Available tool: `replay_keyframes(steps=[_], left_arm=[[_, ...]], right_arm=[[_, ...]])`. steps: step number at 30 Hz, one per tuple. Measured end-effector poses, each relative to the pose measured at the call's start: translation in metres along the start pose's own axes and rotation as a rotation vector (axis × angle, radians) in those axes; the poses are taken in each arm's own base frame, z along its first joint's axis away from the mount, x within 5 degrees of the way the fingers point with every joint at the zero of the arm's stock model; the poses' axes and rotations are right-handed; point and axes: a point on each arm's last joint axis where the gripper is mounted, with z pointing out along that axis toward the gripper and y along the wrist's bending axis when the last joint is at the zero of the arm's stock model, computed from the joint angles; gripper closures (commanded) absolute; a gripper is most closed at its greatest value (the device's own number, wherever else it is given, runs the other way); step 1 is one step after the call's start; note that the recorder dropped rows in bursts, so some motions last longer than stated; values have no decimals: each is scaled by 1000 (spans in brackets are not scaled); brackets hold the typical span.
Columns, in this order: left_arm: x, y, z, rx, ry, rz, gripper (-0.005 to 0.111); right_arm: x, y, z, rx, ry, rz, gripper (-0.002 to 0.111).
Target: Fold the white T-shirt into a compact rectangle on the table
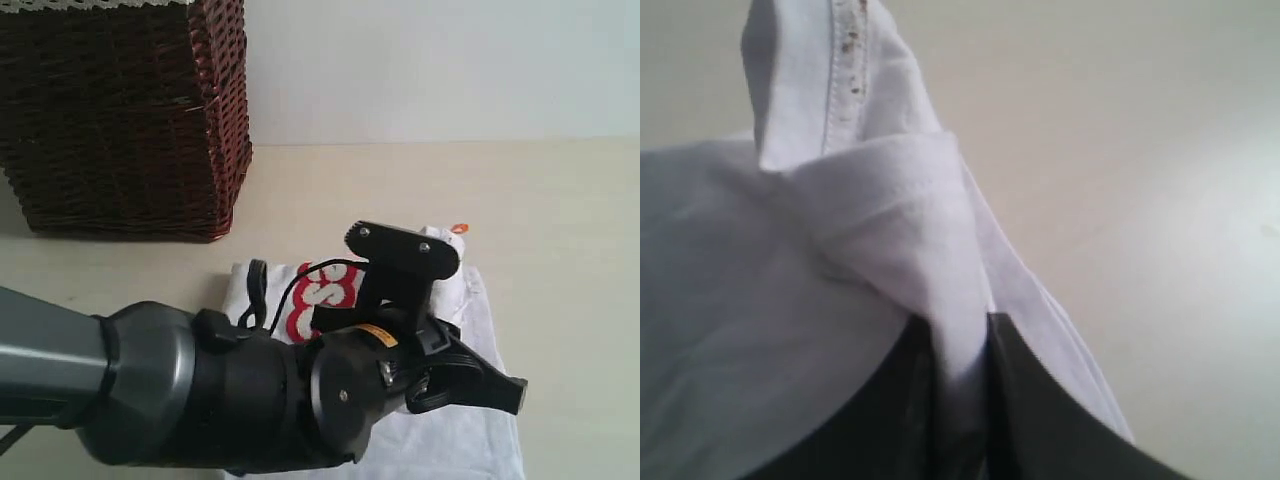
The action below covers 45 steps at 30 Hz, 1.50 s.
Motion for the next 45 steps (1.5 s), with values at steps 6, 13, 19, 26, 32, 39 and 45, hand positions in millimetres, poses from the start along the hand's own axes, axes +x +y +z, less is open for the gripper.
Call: replay_keyframes(steps=[6, 13, 19, 26, 32, 39, 45], left_arm=[[-2, -6, 6, 25, 15, -2, 77], [0, -11, 7, 51, 43, -8, 31], [-18, -20, 7, 75, -30, 27, 42], [-30, -28, -1, 134, -19, 58, 106], [23, -51, 14, 214, 202, 84, 107], [60, -70, 17, 254, 301, 144, 107], [12, -69, 11, 240, 92, 216, 107]], right_arm=[[0, 0, 0, 0, 0, 0, 108], [0, 0, 0, 0, 0, 0, 108], [0, 0, 0, 0, 0, 0, 108], [0, 0, 0, 0, 0, 0, 108], [0, 0, 0, 0, 0, 0, 108], [0, 0, 0, 0, 0, 0, 108], [0, 0, 0, 0, 0, 0, 108]])
